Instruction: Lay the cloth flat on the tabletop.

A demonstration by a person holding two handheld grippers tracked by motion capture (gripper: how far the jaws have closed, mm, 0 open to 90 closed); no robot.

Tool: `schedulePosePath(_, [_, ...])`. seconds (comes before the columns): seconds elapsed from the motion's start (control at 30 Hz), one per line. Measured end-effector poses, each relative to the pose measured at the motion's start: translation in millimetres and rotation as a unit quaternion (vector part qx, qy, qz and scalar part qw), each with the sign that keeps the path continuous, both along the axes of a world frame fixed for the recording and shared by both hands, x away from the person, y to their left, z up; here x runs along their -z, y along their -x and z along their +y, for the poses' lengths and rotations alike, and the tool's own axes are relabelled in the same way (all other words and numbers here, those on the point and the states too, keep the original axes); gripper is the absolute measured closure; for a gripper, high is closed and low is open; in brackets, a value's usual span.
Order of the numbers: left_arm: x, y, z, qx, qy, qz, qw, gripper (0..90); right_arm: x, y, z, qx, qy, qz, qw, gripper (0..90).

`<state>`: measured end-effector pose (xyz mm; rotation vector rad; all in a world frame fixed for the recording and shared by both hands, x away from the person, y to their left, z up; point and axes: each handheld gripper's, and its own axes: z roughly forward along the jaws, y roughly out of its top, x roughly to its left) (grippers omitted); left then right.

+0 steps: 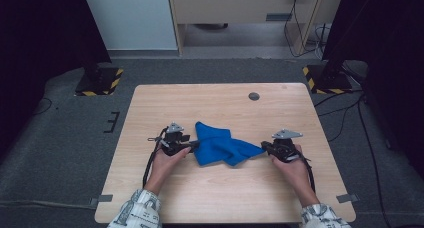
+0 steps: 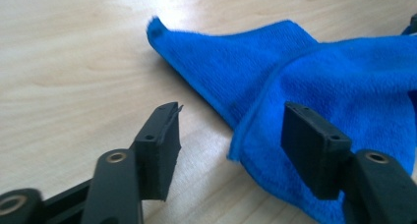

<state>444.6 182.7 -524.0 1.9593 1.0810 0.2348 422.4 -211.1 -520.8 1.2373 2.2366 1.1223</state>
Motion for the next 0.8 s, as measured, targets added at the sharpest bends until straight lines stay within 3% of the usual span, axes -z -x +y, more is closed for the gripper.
schedulePosePath(0.1, [3.5, 0.9, -3.0, 0.006, -0.003, 0.008, 0.9999, 41.7, -0.4, 0.3, -0.2, 0.002, -0.001, 0.001, 1.0, 86.1])
schedulePosePath(0.17, [4.0, 1.4, -3.3, 0.002, -0.001, 0.009, 1.0, 47.7, -0.3, 0.4, -0.4, 0.002, -0.001, 0.0, 1.0, 86.0])
schedulePosePath(0.23, [3.5, 3.9, -4.6, 0.006, 0.012, 0.005, 0.9999, 58.7, 0.2, 0.9, -0.2, 0.002, -0.003, 0.0, 1.0, 86.0])
schedulePosePath(0.33, [2.4, 6.5, -8.1, 0.015, 0.0, -0.001, 0.9999, 70.2, 0.4, 1.3, 0.7, 0.003, -0.005, 0.001, 1.0, 86.0])
schedulePosePath(0.47, [1.9, 9.5, -11.2, 0.032, 0.002, -0.009, 0.9995, 86.5, 0.8, 1.1, -0.9, 0.006, -0.007, 0.001, 1.0, 86.0])
schedulePosePath(0.8, [-8.1, 15.2, -12.7, 0.025, -0.001, -0.032, 0.9992, 88.3, 0.9, 0.1, -6.1, 0.016, -0.012, -0.004, 0.9998, 86.4])
